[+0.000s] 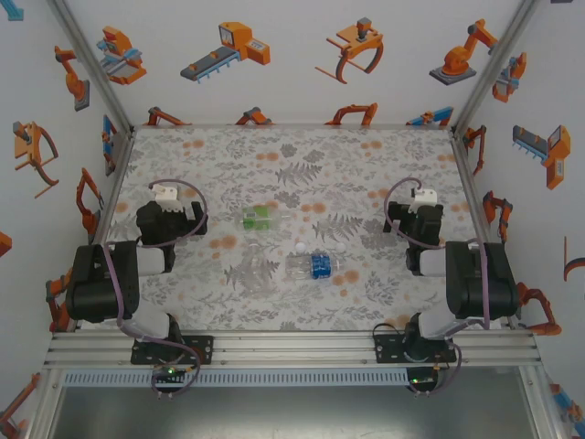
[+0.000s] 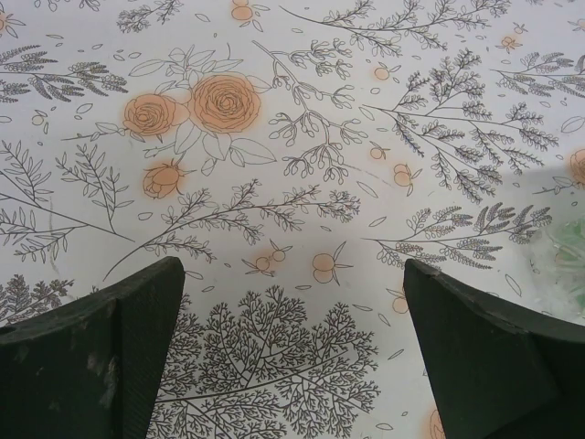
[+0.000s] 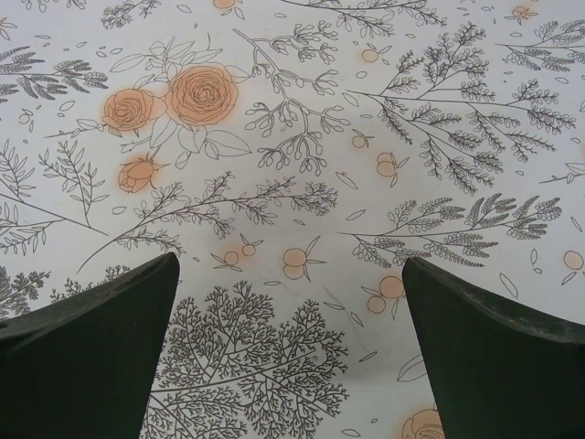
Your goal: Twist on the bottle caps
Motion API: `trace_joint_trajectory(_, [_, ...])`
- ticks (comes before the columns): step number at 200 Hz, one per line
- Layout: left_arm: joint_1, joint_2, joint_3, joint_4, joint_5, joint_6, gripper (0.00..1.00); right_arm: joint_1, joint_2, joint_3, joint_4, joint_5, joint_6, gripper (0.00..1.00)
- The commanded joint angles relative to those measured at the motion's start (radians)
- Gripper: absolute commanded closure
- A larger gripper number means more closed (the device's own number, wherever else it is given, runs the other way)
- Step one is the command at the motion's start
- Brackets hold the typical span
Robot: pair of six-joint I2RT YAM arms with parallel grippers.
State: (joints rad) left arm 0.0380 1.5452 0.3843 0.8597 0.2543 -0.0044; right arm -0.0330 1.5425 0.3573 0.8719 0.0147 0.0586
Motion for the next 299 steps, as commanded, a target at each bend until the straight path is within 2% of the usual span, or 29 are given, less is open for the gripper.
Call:
trace_joint_trajectory(1, [-0.004, -0.007, -0.007, 0.028, 0.003, 0.015, 0.03, -0.005, -0.002, 0.017, 0.017, -0.015, -0.008, 0.01])
trace_joint_trajectory(109, [-0.004, -0.007, -0.008, 0.028, 0.002, 0.014, 0.03, -0.005, -0.002, 0.017, 0.018, -0.015, -0.008, 0.01])
trace_joint_trajectory(134, [0.000, -0.005, 0.006, 0.010, -0.071, -0.015, 0.03, -0.005, -0.002, 0.018, 0.018, -0.015, -0.008, 0.01])
trace_joint_trajectory(183, [0.000, -0.005, 0.008, 0.007, -0.072, -0.015, 0.03, -0.005, -0.002, 0.018, 0.018, -0.014, -0.008, 0.01])
trace_joint_trajectory(208, [-0.003, -0.004, 0.007, 0.007, -0.072, -0.015, 0.03, -0.004, -0.002, 0.034, -0.013, 0.031, 0.011, 0.01])
trace_joint_trajectory(229, [-0.007, -0.011, 0.008, 0.002, -0.099, -0.021, 0.03, -0.005, -0.015, 0.032, -0.015, 0.003, -0.003, 0.03])
trace_joint_trajectory(261, [-0.015, -0.125, 0.050, -0.171, -0.199, -0.045, 0.03, -0.004, -0.128, 0.058, -0.151, 0.001, -0.006, 0.05])
trace_joint_trajectory(285, [-0.040, -0.228, 0.079, -0.299, -0.294, -0.055, 0.03, -0.004, -0.216, 0.125, -0.354, -0.018, 0.006, 0.06])
trace_joint_trajectory(299, [-0.059, -0.280, 0.118, -0.405, -0.337, -0.076, 0.03, -0.002, -0.259, 0.170, -0.463, -0.073, 0.016, 0.08])
